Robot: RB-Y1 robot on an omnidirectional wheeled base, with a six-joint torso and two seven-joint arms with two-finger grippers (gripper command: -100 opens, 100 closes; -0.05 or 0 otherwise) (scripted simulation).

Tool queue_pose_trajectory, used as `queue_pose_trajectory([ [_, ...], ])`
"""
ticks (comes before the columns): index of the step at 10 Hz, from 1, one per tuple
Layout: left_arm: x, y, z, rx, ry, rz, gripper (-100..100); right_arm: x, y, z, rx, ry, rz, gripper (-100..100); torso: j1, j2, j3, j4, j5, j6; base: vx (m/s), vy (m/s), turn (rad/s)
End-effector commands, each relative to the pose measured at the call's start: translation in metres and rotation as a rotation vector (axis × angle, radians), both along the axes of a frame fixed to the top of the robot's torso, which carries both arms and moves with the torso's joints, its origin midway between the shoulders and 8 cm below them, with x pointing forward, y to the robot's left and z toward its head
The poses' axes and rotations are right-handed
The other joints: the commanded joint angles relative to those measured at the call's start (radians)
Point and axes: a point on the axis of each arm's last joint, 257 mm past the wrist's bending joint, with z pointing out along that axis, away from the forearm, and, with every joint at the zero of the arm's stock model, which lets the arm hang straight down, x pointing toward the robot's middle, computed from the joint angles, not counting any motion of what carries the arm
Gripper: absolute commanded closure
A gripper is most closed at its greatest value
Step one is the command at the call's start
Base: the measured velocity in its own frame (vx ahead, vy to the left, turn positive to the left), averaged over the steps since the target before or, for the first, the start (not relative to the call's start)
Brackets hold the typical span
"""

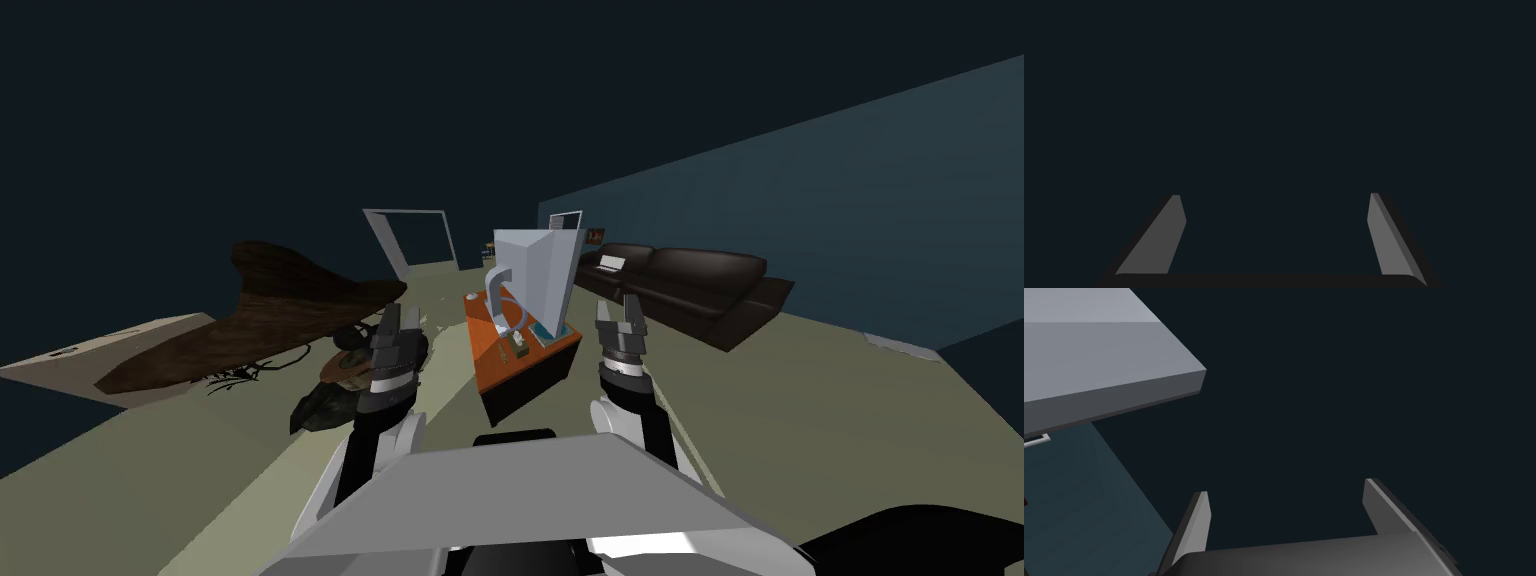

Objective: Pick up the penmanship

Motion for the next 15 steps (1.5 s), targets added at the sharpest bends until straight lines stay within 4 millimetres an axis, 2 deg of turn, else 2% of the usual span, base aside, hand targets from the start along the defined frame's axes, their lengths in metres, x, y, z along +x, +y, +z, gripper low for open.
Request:
queue_pose_trajectory([
  [1, 0.008, 0.003, -0.011, 0.013, 0.044, -0.003, -100, 0.000, 0.000, 0.000, 0.000, 0.000, 0.000, 0, 0.000, 0.000, 0.000, 0.000, 0.000, 0.000, 0.003, -0.006, -0.101],
  [5, 0.032, 0.019, -0.047, 0.014, 0.181, 0.010, -100, 0.000, 0.000, 0.000, 0.000, 0.000, 0.000, 0, 0.000, 0.000, 0.000, 0.000, 0.000, 0.000, 0.004, -0.008, -0.123],
  [6, 0.033, 0.019, -0.048, 0.013, 0.184, 0.011, -100, 0.000, 0.000, 0.000, 0.000, 0.000, 0.000, 0, 0.000, 0.000, 0.000, 0.000, 0.000, 0.000, 0.003, -0.006, -0.040],
  [8, 0.046, 0.032, -0.073, 0.002, 0.273, 0.028, -100, 0.000, 0.000, 0.000, 0.000, 0.000, 0.000, 0, 0.000, 0.000, 0.000, 0.000, 0.000, 0.000, 0.004, -0.010, -0.148],
  [9, 0.047, 0.032, -0.075, 0.001, 0.278, 0.029, -100, 0.000, 0.000, 0.000, 0.000, 0.000, 0.000, 0, 0.000, 0.000, 0.000, 0.000, 0.000, 0.000, 0.006, -0.006, -0.062],
  [11, 0.059, 0.048, -0.104, -0.017, 0.375, 0.051, -100, 0.000, 0.000, 0.000, 0.000, 0.000, 0.000, 0, -0.001, 0.000, 0.000, 0.000, 0.000, 0.000, 0.008, -0.013, -0.153],
  [12, 0.060, 0.049, -0.106, -0.018, 0.383, 0.052, -100, 0.000, 0.000, 0.000, 0.000, 0.000, 0.000, 0, -0.001, -0.001, 0.000, 0.000, 0.000, 0.000, 0.006, -0.009, -0.068],
  [13, 0.065, 0.057, -0.123, -0.029, 0.437, 0.065, -100, 0.000, 0.000, 0.000, 0.000, 0.000, 0.000, 0, -0.001, -0.001, 0.000, 0.000, 0.000, 0.000, 0.008, -0.014, -0.168],
  [14, 0.065, 0.057, -0.124, -0.029, 0.440, 0.066, -100, 0.000, 0.000, 0.000, 0.000, 0.000, 0.000, 0, -0.001, -0.001, 0.000, 0.000, 0.000, 0.000, 0.007, -0.009, -0.070],
  [15, 0.070, 0.067, -0.143, -0.042, 0.499, 0.080, -100, 0.000, 0.000, 0.000, 0.000, 0.000, 0.000, 0, -0.001, 0.000, 0.000, 0.000, 0.000, 0.000, 0.008, -0.013, -0.177],
])
